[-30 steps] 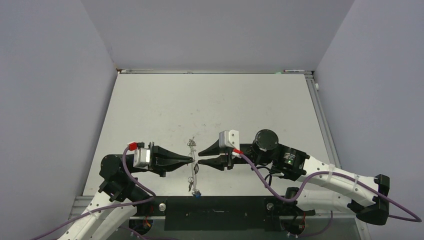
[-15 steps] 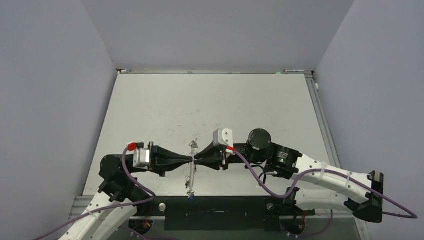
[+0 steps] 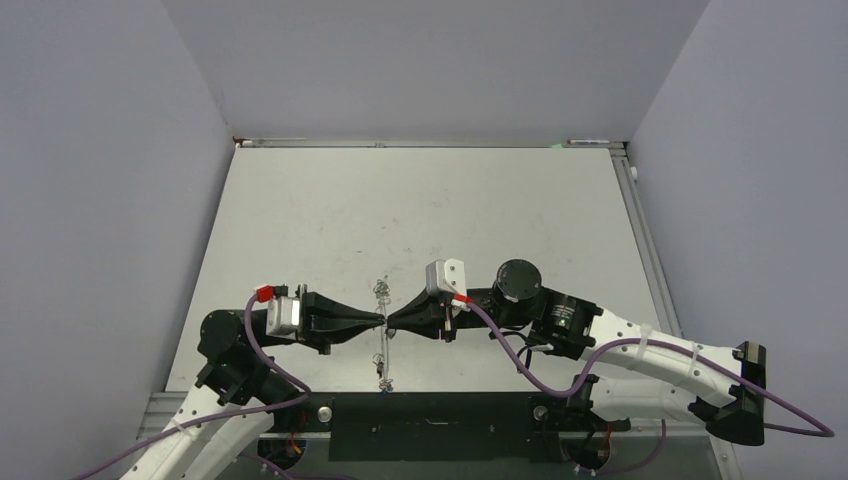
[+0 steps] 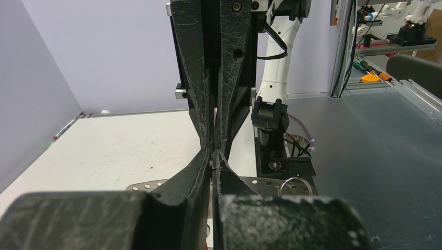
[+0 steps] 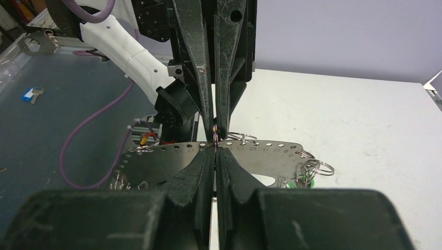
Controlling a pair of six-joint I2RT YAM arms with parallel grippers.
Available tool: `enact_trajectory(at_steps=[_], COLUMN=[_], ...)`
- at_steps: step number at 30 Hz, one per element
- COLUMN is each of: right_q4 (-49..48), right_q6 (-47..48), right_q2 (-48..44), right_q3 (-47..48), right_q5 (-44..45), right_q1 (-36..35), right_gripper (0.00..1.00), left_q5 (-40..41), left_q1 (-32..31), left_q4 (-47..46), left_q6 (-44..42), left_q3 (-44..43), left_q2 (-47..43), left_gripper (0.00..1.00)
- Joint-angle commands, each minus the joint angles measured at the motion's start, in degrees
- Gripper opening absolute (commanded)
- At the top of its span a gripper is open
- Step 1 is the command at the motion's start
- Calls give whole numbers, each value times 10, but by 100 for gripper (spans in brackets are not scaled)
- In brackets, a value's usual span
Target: Put the keys on the keyring
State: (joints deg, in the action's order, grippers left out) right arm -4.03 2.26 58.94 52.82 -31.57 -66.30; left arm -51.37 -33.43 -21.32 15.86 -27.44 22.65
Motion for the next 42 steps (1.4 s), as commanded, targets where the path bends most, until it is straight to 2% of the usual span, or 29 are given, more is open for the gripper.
enact_trajectory(at_steps=[1,7,13,25,35,37,42], right_q4=[-19,-20,-28,-76,-53,-32,18], right_q6=[-4,-7,-12,-18,0,10,29], right_q2=[-5,-6,-4,17,51,40,-3], right_q3=[-11,-20,-31,-24,7,2,-10], right_q5=[-11,-13,-17,-28,-42,-25,20], right_q1=[6,6,6,6,7,7,16], right_gripper=[5,6,14,14,15,17,30], left_q5=[11,13,15,13,17,20,32], left_q1=[5,8,9,11,11,11,13], left_q4=[-27,-38,-46,-56,-42,-41,-63], left_q6=[-5,2,7,14,4,3,18], left_q3=[-6,-3,0,3,1,2,6], left_q2=[-8,-11,-14,-13,-19,-22,-26], left_gripper=[0,0,0,0,0,0,0])
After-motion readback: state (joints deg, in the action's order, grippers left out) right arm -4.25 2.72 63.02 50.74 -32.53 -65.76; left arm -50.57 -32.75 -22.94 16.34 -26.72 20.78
